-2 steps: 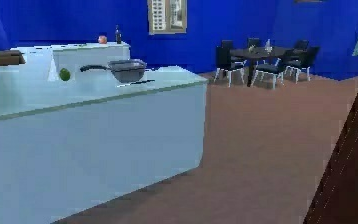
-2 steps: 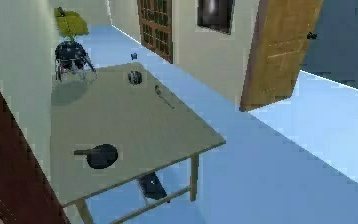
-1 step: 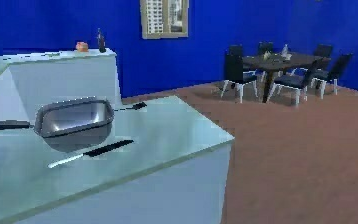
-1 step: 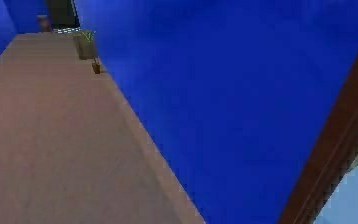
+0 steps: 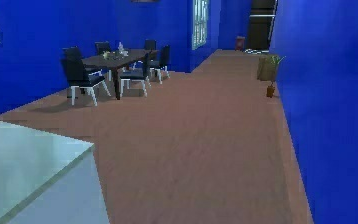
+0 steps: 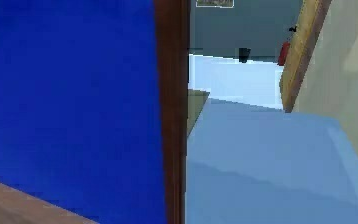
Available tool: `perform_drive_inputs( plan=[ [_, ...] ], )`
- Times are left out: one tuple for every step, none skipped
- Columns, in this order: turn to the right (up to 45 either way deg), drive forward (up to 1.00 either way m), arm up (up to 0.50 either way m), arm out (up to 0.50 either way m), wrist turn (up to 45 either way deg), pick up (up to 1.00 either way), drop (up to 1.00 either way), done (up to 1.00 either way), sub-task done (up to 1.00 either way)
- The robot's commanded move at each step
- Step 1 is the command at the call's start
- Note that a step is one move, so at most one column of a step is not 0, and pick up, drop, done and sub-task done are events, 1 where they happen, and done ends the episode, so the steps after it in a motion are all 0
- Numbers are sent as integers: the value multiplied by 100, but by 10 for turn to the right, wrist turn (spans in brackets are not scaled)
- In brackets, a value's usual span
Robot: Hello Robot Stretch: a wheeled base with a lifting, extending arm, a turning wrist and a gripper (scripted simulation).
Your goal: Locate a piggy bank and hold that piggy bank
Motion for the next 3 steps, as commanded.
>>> perform_drive_inputs(
  plan=[
    [0,100,0,0,0,0,0,0,0],
    [60,0,0,0,0,0,0,0,0],
    [0,30,0,0,0,0,0,0,0]
  ],
)
